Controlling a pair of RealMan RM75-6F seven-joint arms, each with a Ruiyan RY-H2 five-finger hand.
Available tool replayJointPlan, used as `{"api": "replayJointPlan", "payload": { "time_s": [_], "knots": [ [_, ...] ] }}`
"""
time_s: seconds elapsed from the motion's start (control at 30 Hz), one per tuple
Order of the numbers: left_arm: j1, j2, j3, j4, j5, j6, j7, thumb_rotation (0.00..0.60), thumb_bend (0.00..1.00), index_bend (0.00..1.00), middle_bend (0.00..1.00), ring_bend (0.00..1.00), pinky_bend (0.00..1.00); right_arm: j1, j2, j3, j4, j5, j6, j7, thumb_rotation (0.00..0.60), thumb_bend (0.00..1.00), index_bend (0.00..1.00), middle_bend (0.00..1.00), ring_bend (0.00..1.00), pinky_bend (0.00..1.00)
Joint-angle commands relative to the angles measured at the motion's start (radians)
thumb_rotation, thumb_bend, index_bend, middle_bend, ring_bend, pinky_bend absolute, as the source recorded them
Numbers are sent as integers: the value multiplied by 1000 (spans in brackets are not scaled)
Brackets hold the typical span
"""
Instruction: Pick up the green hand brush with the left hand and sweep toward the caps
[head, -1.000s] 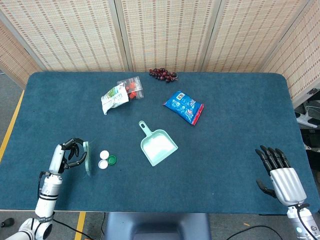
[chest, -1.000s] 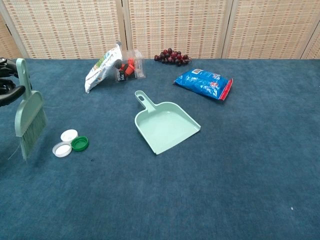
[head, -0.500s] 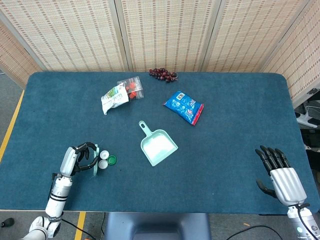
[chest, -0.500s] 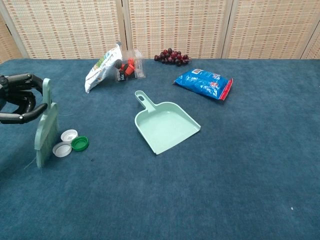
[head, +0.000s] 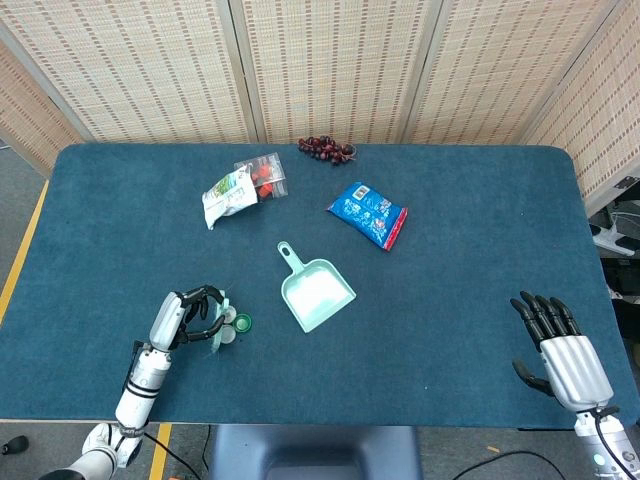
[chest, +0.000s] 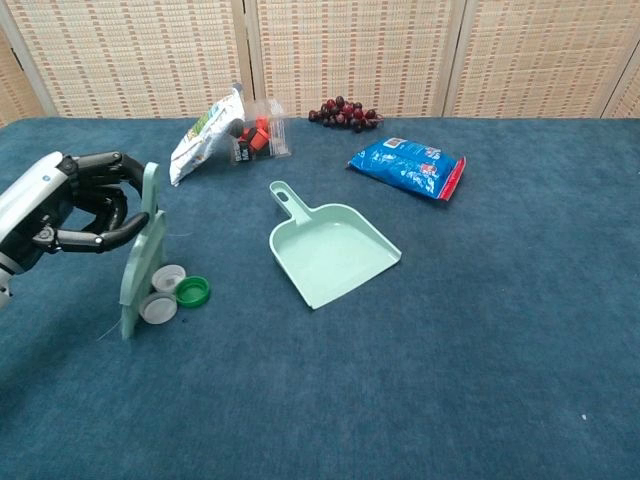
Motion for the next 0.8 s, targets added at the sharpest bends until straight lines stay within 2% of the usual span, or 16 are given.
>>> {"api": "replayJointPlan", "payload": {
  "time_s": [0.03,0.23,0.47,0.8],
  "knots": [
    [-14,-11,2,-16,1,-3,2,600,678,766,878,702,920,-1,1,0,0,0,1,2,600,239,0,0,0,0],
    [-21,-38,20,-38,8,-19,4,600,677,765,878,702,920,-9,10,4,-3,-5,26,16,600,239,0,0,0,0],
    [-24,-50,39,-92,28,10,2,600,679,766,879,702,920,-13,19,3,-6,-12,34,33,600,239,0,0,0,0],
    [-48,-43,36,-184,38,23,27,600,677,765,879,702,920,-21,30,4,-8,-20,55,53,600,239,0,0,0,0]
  ]
}}
